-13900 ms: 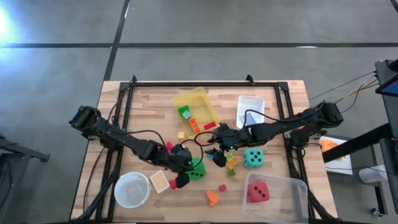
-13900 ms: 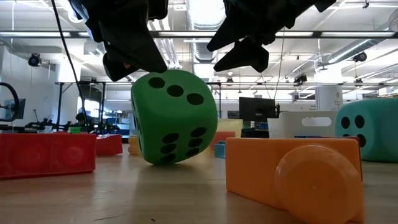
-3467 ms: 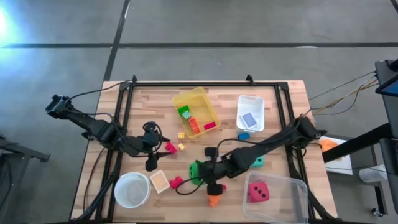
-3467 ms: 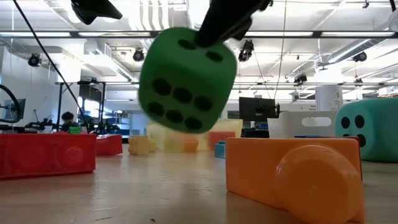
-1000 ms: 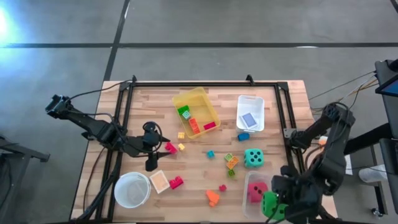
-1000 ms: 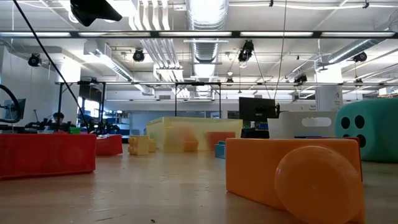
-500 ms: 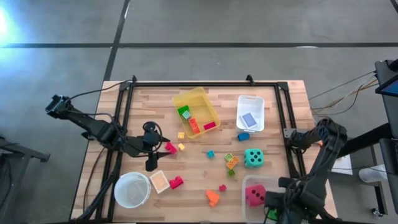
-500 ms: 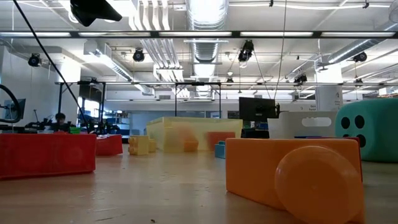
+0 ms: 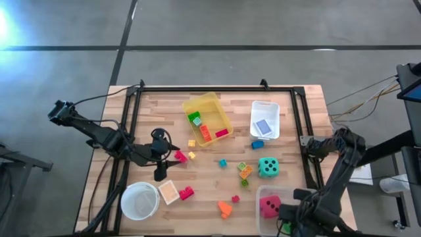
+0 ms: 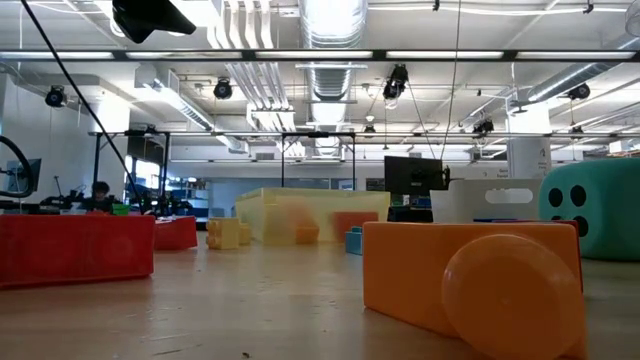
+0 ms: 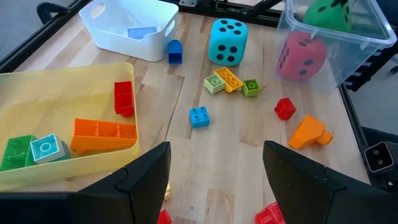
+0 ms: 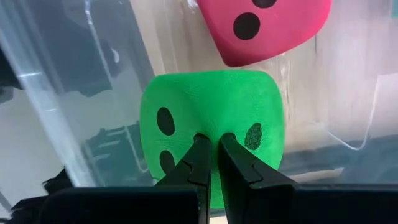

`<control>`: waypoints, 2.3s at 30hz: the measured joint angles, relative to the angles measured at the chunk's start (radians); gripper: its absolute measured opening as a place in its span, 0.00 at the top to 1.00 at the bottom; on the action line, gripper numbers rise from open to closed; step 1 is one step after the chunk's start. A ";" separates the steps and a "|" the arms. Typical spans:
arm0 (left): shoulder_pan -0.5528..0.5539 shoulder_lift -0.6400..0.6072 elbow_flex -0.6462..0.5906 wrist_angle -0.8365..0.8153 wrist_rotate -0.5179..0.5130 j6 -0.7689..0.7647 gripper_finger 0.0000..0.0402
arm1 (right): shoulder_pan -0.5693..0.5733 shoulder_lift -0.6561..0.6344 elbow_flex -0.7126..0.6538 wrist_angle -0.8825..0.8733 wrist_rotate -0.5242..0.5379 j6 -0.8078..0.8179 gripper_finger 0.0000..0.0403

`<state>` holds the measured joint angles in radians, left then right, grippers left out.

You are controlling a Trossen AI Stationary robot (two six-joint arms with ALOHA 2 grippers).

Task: Pick & Place Toys
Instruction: Put the green dice into the transparent bin

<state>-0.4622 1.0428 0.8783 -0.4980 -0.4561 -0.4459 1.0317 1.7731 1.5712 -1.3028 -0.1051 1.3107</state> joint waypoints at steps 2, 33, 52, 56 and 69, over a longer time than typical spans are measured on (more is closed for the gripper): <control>0.000 0.000 0.000 0.000 0.000 0.000 0.36 | -0.001 0.011 -0.002 0.000 0.000 -0.007 0.98; 0.000 0.000 0.000 0.008 0.000 0.001 0.36 | -0.002 0.055 -0.107 0.062 0.026 -0.035 0.98; 0.000 0.000 0.000 0.007 0.000 0.004 0.36 | -0.003 0.048 -0.107 0.067 0.024 0.012 0.97; 0.000 0.000 0.000 0.007 0.000 0.004 0.36 | -0.003 0.047 -0.107 0.047 0.024 0.081 0.89; 0.000 0.000 -0.001 0.008 -0.001 0.003 0.36 | -0.008 0.048 -0.109 0.044 -0.070 0.065 0.36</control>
<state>-0.4622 1.0431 0.8776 -0.4905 -0.4566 -0.4427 1.0240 1.8206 1.4624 -1.2592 -0.1754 1.3756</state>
